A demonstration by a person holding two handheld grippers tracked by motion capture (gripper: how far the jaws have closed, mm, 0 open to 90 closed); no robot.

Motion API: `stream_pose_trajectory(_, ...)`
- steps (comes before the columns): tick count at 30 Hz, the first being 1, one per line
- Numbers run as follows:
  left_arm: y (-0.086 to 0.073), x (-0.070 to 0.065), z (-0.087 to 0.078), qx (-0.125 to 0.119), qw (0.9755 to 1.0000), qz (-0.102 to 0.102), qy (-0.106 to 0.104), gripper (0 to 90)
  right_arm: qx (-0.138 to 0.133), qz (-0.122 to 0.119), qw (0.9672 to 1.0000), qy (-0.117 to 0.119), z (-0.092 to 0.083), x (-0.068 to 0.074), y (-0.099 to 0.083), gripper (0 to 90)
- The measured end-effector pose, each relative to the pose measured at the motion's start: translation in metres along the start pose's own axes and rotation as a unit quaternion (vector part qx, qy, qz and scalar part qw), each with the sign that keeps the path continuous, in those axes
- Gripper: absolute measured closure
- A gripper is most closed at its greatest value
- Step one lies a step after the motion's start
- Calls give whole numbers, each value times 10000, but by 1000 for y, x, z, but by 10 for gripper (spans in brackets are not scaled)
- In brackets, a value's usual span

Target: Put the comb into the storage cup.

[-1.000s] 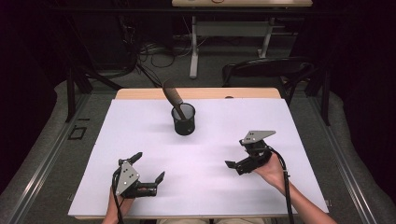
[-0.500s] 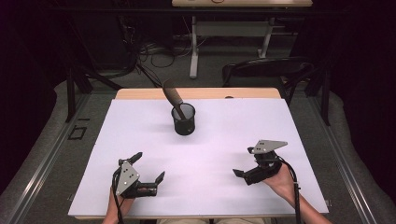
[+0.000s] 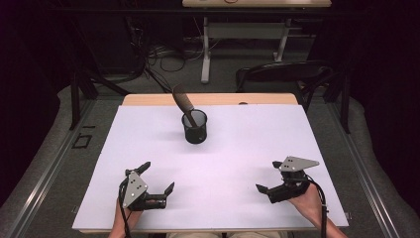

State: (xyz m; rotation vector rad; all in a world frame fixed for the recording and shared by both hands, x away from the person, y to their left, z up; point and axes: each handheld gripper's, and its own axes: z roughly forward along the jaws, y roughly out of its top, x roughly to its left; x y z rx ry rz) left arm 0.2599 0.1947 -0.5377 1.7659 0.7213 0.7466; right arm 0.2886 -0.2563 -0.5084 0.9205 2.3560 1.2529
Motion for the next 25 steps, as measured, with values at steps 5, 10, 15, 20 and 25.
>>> stream_pose_trajectory(5,0,0,0,-1,10000,-1,-2,2,-103,21,9999,-107,-5,2,-8,0)
stream_pose_trajectory(10,0,0,0,1,10000,-3,0,2,-279,58,9994,-209,-11,5,-15,0)
stream_pose_trajectory(15,0,0,1,5,10000,-4,-1,2,-484,81,9984,-279,-17,7,-18,0)
stream_pose_trajectory(20,-1,0,1,4,10000,-6,-14,2,-490,70,9984,-289,-18,7,-21,0)
stream_pose_trajectory(25,-1,1,2,35,10000,16,-8,2,-538,47,9981,-309,-19,7,-22,0)
